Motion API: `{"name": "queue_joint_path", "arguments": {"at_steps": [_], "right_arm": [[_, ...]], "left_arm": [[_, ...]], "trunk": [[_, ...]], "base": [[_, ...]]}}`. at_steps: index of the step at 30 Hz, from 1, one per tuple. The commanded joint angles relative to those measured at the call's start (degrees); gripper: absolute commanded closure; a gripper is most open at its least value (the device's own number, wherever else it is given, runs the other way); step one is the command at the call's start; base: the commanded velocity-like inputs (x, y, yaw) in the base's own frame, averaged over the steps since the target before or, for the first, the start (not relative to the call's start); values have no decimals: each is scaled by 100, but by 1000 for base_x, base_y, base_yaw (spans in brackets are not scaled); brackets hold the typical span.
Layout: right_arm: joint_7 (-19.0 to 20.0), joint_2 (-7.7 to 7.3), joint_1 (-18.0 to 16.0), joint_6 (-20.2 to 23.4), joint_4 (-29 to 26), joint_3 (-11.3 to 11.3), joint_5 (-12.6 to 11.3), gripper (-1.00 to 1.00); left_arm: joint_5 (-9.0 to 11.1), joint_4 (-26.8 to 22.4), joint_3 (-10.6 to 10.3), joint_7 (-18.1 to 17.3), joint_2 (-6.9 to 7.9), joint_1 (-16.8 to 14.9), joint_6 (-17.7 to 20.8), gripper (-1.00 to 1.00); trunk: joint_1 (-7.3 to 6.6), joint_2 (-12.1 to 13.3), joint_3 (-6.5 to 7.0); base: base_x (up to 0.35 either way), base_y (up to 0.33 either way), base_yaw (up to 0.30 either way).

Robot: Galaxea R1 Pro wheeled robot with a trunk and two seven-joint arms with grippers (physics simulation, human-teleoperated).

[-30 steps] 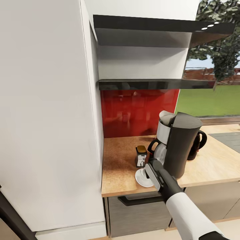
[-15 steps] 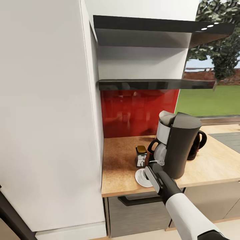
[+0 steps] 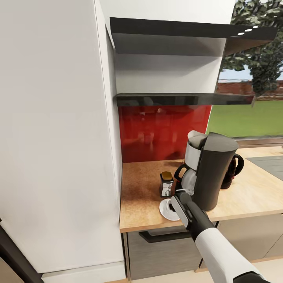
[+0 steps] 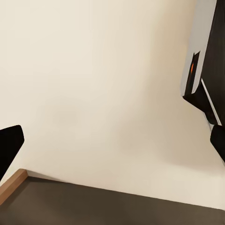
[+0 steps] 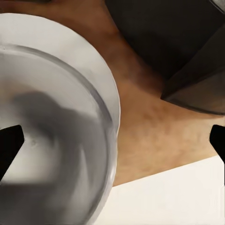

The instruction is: Set up a coffee station on the kitchen countertop: keep the coffee maker on the countertop, move the bottle of coffee from the kitchen shelf to the counter next to the coffee maker, place a paper coffee filter on top of the coffee maker, put the saucer next to the coffee maker with the coffee cup on the saucer, and place the electric kettle next to the coffee maker.

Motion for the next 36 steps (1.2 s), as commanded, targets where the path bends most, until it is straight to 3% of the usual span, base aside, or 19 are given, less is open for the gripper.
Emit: {"name": "queue_joint_path", "arguments": {"at_steps": [1,10,18,36], "right_arm": [[-56,-3,-5,12,-7,13,-64,-100],[-59,10,-5,12,-90,-10,-66,-100],[-66,23,-5,40,-833,-11,-66,-100],[-63,84,-5,352,-1536,26,-81,-100]], "left_arm": [[-61,5,38,23,2,-3,-25,-100],[-61,10,38,24,7,-3,-25,-100],[-61,4,38,23,8,-3,-25,-100],[-69,-18,38,27,-19,-3,-35,-100]], "trunk": [[4,-12,-12],[4,-12,-12],[4,-12,-12],[4,-12,-12]], "base": [[0,0,0],[0,0,0],[0,0,0],[0,0,0]]}}
